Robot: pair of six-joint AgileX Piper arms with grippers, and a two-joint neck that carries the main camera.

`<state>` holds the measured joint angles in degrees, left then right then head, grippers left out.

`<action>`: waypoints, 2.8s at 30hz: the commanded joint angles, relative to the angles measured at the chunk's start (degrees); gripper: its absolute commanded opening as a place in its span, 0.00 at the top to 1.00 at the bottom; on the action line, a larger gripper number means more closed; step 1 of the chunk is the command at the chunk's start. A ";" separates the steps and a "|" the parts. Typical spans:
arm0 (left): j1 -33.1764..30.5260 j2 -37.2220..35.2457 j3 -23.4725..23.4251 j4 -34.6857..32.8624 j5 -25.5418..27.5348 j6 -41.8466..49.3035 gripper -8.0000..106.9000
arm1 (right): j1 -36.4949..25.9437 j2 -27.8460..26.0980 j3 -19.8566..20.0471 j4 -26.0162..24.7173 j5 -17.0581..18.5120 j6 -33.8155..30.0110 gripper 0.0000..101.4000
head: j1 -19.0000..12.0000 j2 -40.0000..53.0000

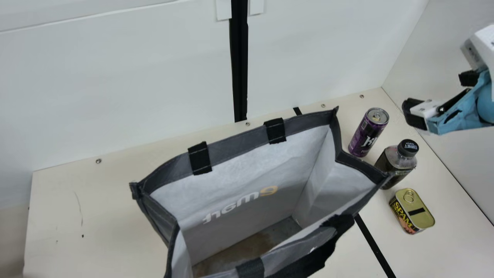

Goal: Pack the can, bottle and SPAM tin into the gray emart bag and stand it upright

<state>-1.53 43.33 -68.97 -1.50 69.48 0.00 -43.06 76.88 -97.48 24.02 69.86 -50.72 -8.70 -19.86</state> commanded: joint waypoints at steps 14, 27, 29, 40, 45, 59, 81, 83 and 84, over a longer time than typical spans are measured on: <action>0.00 0.00 0.00 0.00 0.00 0.00 0.15 | -0.13 -0.68 4.32 -0.85 -0.07 0.19 0.06 | -1.30 -0.14; 0.00 0.00 0.00 0.00 0.00 0.00 0.15 | -0.13 -0.68 4.32 -0.85 -0.07 0.19 0.06 | -1.30 -0.14; 0.00 0.00 0.00 0.00 0.00 0.00 0.15 | -0.13 -0.68 4.32 -0.85 -0.07 0.19 0.06 | -1.30 -0.14; -0.49 0.73 -0.63 -0.31 -0.35 0.06 0.15 | -0.13 -0.68 4.32 -0.85 -0.07 0.19 0.06 | -1.30 -0.14; -0.96 2.46 -2.69 -1.74 -0.81 0.79 0.15 | -0.13 -0.68 4.32 -0.85 -0.07 0.19 0.06 | -1.30 -0.14; 6.81 9.41 -11.11 -12.00 -0.54 8.63 0.15 | -0.13 -0.68 4.32 -0.85 -0.07 0.19 0.06 | -1.30 -0.14; 7.54 17.54 -23.06 -18.02 0.42 15.63 0.15 | -0.13 -0.68 4.32 -0.85 -0.07 0.19 0.06 | -1.30 -0.14; 6.24 18.09 -24.31 -17.45 0.42 15.18 0.15 | -0.13 -0.68 4.32 -0.85 -0.07 0.19 0.06 | -1.30 -0.14; 5.50 18.38 -24.97 -17.08 0.42 14.87 0.15 | -0.13 -0.68 4.32 -0.85 -0.07 0.19 0.06 | -1.30 -0.14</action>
<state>4.71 61.57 -93.22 -18.84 69.89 15.18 -43.18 76.20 -93.16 23.17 69.80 -50.52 -8.70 -19.95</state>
